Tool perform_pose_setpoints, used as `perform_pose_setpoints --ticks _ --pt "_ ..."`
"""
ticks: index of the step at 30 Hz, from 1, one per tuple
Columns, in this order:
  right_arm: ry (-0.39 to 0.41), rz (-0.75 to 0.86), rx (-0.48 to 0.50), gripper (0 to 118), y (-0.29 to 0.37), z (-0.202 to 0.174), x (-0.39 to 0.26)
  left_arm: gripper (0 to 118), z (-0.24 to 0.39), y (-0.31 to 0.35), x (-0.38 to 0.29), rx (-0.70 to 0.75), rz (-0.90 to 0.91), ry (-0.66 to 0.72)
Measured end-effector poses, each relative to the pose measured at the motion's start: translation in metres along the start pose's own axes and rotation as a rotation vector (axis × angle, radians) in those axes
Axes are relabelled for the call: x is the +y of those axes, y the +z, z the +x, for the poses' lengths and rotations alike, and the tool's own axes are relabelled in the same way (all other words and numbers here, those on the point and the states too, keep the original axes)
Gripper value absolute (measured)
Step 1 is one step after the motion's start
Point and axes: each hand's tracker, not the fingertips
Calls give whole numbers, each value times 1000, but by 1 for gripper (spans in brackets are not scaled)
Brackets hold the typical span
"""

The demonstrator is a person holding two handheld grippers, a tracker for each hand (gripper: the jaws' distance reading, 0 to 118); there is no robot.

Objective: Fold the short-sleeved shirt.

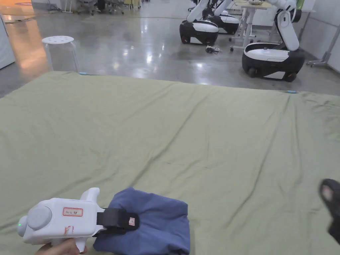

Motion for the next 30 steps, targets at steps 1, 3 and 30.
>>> perform_pose_setpoints --ticks 1,3,30 --pt "-4 5 -21 0 8 2 -1 27 -2 3 0 11 5 6" --pt "-43 -22 -12 0 20 7 0 27 -5 7 0 20 13 6" --pt "-122 -253 96 0 -35 -39 -31 83 -144 204 124 823 -15 -180"
